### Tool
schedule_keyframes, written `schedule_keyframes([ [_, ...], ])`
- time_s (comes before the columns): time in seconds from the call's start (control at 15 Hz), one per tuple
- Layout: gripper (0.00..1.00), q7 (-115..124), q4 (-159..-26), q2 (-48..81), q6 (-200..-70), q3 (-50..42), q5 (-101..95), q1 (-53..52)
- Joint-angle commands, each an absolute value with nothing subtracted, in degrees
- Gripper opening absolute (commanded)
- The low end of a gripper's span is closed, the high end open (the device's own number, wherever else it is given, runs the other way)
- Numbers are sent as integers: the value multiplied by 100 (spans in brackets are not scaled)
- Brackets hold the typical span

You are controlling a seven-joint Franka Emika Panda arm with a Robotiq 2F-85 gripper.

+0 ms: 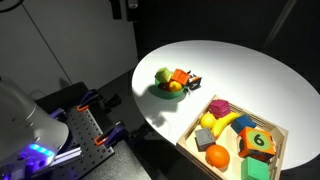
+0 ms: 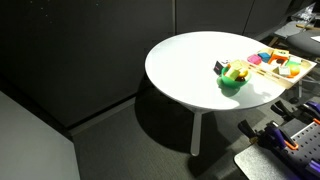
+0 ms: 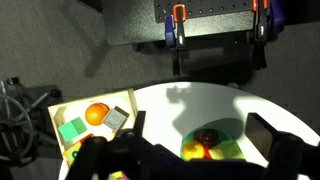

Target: Move the orange block from the bowl to the table

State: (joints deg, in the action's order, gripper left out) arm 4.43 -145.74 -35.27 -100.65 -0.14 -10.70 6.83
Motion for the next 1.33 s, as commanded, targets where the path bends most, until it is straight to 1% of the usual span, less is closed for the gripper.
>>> schedule_keyframes([
  [0.0, 100, 558, -14423, -3310, -10355, 6, -948, 477],
  [0.47, 100, 578, -14104, -2700, -10997, 35, -589, 222],
  [1.0, 100, 576, -13339, -1547, -11339, -67, -56, 249],
  [1.27, 100, 616, -13119, -1230, -11454, -81, -43, 250],
])
